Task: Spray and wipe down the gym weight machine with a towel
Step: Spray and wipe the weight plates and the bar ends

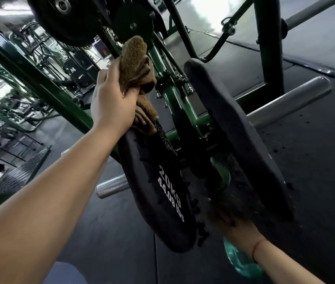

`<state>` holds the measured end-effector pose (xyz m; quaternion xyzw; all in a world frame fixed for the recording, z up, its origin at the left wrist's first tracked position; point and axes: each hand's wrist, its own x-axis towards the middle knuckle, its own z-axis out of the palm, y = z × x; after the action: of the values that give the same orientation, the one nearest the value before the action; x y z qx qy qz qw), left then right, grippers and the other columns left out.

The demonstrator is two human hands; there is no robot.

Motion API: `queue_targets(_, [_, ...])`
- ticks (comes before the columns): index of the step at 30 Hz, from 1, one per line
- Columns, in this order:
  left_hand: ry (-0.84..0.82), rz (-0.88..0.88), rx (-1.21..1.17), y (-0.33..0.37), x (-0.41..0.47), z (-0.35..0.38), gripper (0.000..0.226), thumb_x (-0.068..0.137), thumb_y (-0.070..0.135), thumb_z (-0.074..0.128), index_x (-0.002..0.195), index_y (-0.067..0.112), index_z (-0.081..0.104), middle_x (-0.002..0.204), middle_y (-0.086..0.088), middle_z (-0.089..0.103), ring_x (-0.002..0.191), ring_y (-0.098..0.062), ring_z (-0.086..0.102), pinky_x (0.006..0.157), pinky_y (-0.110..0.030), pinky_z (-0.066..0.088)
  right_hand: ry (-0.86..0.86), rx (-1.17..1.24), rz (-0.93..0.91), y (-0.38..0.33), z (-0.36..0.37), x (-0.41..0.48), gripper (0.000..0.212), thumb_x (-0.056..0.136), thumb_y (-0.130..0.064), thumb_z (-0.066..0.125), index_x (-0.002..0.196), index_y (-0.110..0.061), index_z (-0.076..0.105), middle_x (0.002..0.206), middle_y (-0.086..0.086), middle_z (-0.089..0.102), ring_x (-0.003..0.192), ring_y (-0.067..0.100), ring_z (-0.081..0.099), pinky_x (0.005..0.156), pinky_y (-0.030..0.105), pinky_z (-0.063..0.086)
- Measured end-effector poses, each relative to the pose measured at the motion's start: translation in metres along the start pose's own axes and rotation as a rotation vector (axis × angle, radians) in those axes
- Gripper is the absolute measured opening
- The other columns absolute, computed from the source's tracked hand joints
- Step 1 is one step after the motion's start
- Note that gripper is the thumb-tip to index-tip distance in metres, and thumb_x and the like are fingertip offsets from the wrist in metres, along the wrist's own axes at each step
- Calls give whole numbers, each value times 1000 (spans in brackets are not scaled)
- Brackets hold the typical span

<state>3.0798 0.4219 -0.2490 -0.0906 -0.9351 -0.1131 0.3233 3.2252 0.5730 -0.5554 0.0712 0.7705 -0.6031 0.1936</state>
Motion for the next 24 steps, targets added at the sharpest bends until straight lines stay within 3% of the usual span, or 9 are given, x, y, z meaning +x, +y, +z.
queue_targets(3, [9, 8, -32, -4, -1, 0, 62, 95, 29, 59, 153, 26, 39, 137, -3, 52, 119, -17, 51, 86, -28, 37, -39, -220, -26, 21, 1, -5, 142, 43, -110, 24, 155, -25, 37, 157, -5, 40, 144, 19, 39, 116, 28, 31])
queue_targets(5, [16, 19, -42, -6, -2, 1, 62, 95, 30, 59, 153, 26, 39, 138, -2, 52, 124, -19, 50, 87, -28, 37, -52, -265, -26, 30, -1, -12, 122, 61, -98, 47, 157, -23, 33, 160, -3, 35, 146, 20, 35, 118, 29, 29])
queue_targets(7, [15, 30, -54, -6, 0, 1, 62, 95, 31, 58, 154, 27, 38, 138, -3, 51, 124, -20, 50, 86, -30, 37, -27, -283, -76, 32, -4, -21, 87, 85, -55, 71, 156, -25, 31, 158, -1, 35, 143, 19, 37, 115, 28, 31])
queue_targets(11, [16, 37, -100, -8, 1, 2, 62, 94, 34, 59, 153, 31, 39, 138, -3, 52, 122, -23, 53, 87, -35, 43, -118, -457, -55, 32, -9, -29, 106, 83, -49, 78, 161, -29, 10, 164, -4, 19, 150, 18, 24, 119, 25, 24])
queue_targets(14, [14, 46, -122, -8, 1, -1, 63, 94, 33, 58, 153, 31, 37, 144, -3, 51, 127, -28, 52, 100, -46, 47, -124, -564, -5, 18, -11, -41, 107, 82, -36, 79, 162, -25, 8, 162, -3, 24, 147, 18, 31, 117, 24, 29])
queue_targets(17, [-21, 53, -131, -8, 0, -3, 64, 96, 29, 58, 155, 30, 34, 145, -7, 48, 130, -32, 50, 99, -46, 44, -129, -657, 49, -1, -12, -50, 87, 88, -17, 66, 159, -31, 19, 147, -9, 45, 130, 17, 49, 108, 29, 43])
queue_targets(20, [-46, 81, -175, -10, 0, -7, 63, 96, 27, 60, 154, 28, 37, 141, -10, 49, 130, -33, 48, 101, -44, 41, -197, -910, 126, -34, -19, -52, 61, 91, -16, 63, 148, -23, 44, 105, -7, 62, 104, 20, 58, 86, 24, 51])
queue_targets(22, [-74, 101, -188, -11, 2, -10, 63, 95, 28, 61, 153, 29, 37, 141, -10, 49, 129, -34, 48, 100, -45, 42, -107, -921, 87, -64, -26, -53, 42, 93, -20, 65, 134, -12, 59, 118, 5, 67, 115, 28, 62, 89, 28, 50])
queue_targets(24, [-116, 126, -194, -11, 4, -13, 63, 95, 28, 62, 153, 30, 38, 140, -8, 50, 128, -33, 50, 98, -46, 43, 65, -825, -57, -98, -33, -52, 28, 94, -15, 64, 122, -10, 65, 114, 9, 68, 110, 30, 65, 87, 29, 51])
